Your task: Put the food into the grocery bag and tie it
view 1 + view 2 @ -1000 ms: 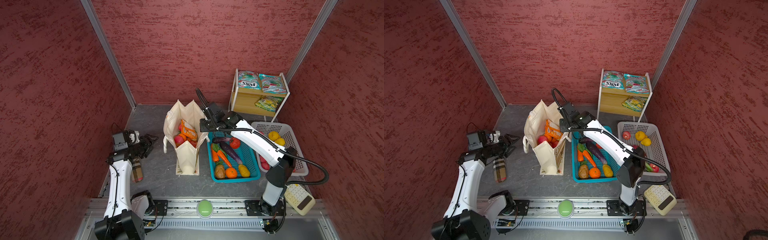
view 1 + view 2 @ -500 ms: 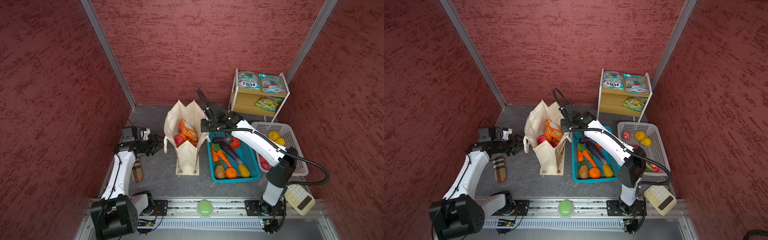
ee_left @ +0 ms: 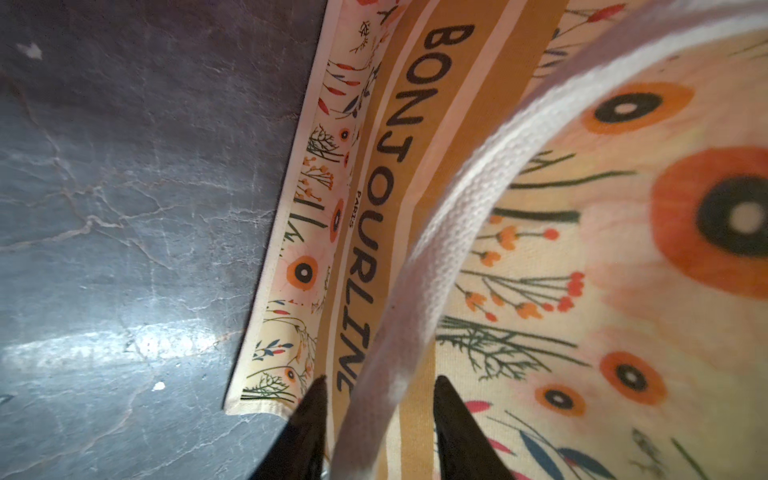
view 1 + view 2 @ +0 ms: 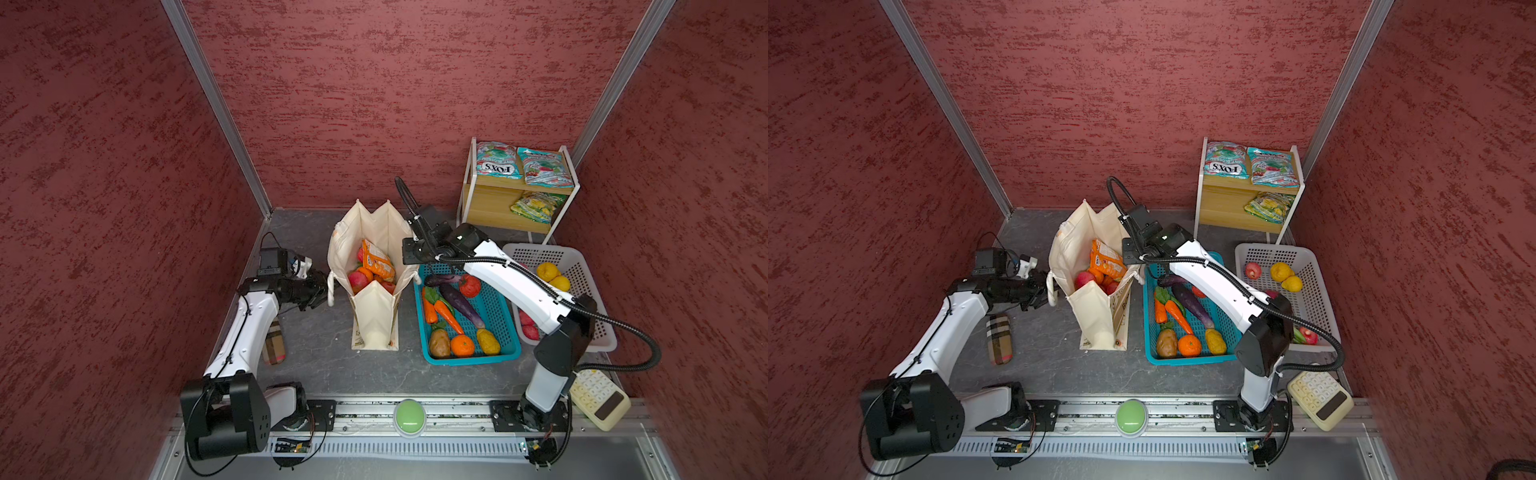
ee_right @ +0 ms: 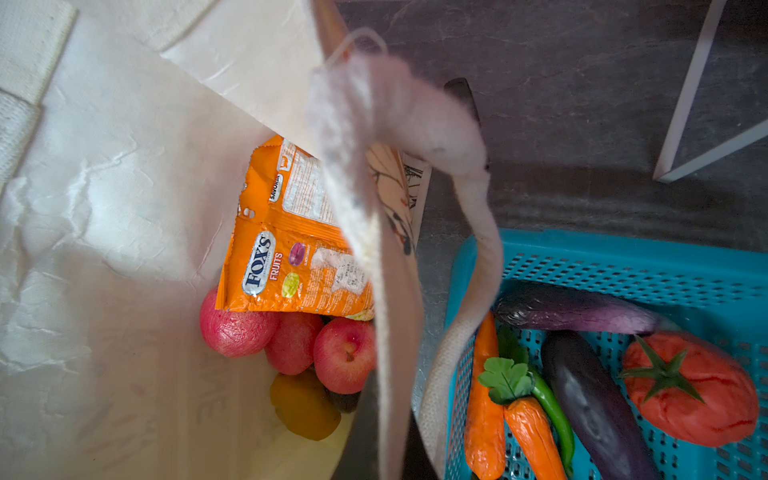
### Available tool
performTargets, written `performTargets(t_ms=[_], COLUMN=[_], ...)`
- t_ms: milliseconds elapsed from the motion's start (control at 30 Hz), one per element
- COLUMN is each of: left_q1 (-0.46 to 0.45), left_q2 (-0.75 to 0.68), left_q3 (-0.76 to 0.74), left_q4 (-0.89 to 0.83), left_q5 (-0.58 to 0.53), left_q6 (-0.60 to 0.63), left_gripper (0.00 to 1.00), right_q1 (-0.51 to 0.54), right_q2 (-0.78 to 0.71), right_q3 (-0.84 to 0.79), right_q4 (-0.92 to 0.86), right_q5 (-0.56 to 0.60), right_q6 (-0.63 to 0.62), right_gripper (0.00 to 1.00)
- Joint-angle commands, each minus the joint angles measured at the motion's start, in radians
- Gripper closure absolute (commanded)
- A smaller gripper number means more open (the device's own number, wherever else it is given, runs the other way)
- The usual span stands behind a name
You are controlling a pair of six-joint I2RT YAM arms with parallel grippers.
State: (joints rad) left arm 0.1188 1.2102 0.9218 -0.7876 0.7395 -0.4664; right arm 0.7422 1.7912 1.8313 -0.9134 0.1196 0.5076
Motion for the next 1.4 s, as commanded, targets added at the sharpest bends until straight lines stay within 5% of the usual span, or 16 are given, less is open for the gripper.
performTargets(t_ms=[0,433,867,1067,1367], left_q1=[-0.002,-0.001,0.055,0.09,0.117], left_q2=[-0.003,-0.008,-0.037,-0.035,-0.037], left_q3=[0.038,0.052,0.078,0.085,0.095], left_q4=[-0.014,-0.018,-0.041,-0.05,-0.059], left_q5=[-0.046,-0.076,-0.156,-0.155,-0.144], left_q6=[0.028,0.036,0.067,0.081,0.088], left_gripper=[0.64,0.89,1.0,1.0,1.0], right_q1=[-0.007,-0.007,-0.007,-0.048,-0.248], right_q2=[-0.041,-0.046,-0.128,-0.206,-0.333], right_q3=[-0.007,-0.001,0.059,0.039,-0.354], right_q4=[0.032,0.035,0.01,0.013,0.241], right_q5=[0.011,0.002,0.096,0.155,-0.146], right_q6=[-0.008,0.0,0.037,0.108,0.332], right_gripper=[1.0,0.97,0.5,0.44,0.47])
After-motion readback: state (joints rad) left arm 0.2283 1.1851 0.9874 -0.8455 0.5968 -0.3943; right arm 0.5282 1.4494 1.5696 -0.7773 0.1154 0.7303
